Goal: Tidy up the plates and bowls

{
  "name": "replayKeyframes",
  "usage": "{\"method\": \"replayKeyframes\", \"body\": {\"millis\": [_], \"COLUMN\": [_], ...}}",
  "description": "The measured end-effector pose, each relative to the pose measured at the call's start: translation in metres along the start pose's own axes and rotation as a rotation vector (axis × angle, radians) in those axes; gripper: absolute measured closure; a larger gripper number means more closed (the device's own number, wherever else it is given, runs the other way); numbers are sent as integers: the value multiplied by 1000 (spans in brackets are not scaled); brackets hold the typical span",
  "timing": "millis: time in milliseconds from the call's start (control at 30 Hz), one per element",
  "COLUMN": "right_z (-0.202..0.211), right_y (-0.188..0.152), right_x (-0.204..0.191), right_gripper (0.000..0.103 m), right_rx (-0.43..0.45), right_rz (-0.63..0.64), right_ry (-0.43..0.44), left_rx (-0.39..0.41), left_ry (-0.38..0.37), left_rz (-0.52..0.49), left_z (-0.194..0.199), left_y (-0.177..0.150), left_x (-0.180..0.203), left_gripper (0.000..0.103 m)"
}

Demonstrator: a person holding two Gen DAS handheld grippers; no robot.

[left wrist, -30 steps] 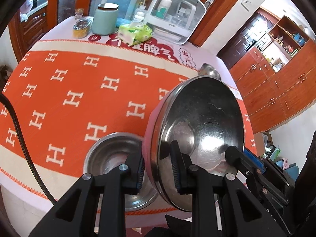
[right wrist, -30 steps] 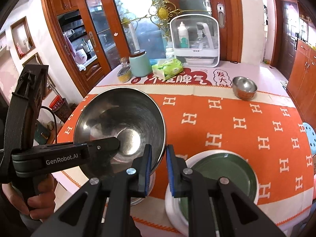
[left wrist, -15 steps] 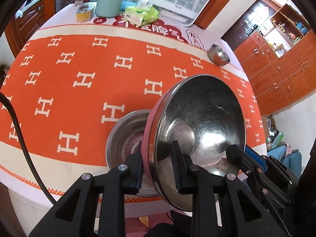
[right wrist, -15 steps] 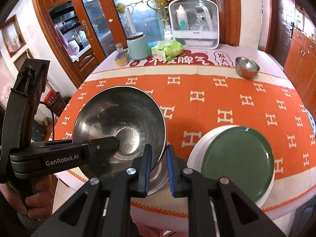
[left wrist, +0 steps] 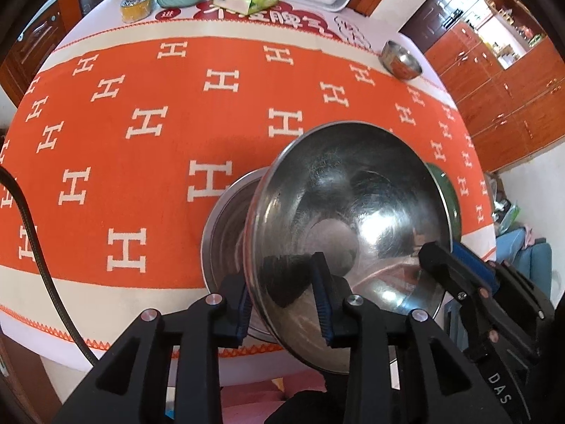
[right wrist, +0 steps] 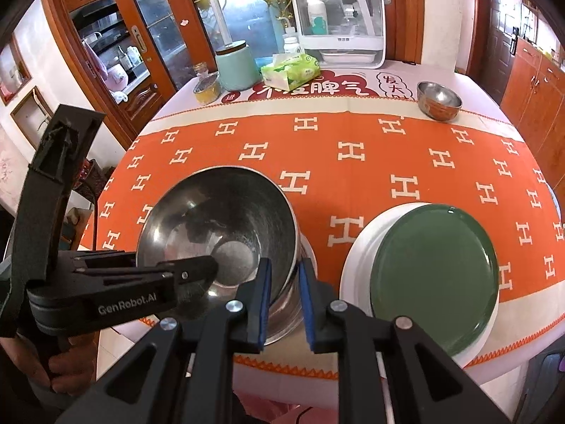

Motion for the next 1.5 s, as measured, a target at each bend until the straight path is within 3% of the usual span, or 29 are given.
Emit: {"method": "replayKeyframes", "body": {"millis": [433, 700, 1000, 1067, 1500], "right_z": [-13, -15, -13, -11, -1], "right_y": [-3, -2, -6, -7, -2], "right_x": [-10, -15, -9, -6, 27], "right_gripper": [85, 85, 85, 85, 85], "right_rx": [-33, -35, -31, -30, -25], "right_rz": [23, 34, 12, 5, 56], "right_ry": [15, 21, 10, 8, 70], "left_rx": [-23, 2, 90, 120, 233], "left_ry": [15, 41, 43, 47, 94], "left_rz": [-16, -31, -48, -56, -41], "left_z": [-9, -6, 2, 7, 21], "left_y": [-1, 5, 18, 21, 29], "left_x": [-8, -14, -10, -7, 31], "left_gripper": [55, 51, 44, 39, 35]}}
Point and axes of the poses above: each gripper's, at about its wrist camera, not at the fingertips, and z roughly against the way its jaws point, x to its right, y to its top, the point moved 9 cm from there along -z, roughly the way its jaws point, and after that the axes turned 9 degrees about x, right-handed, at the moved point
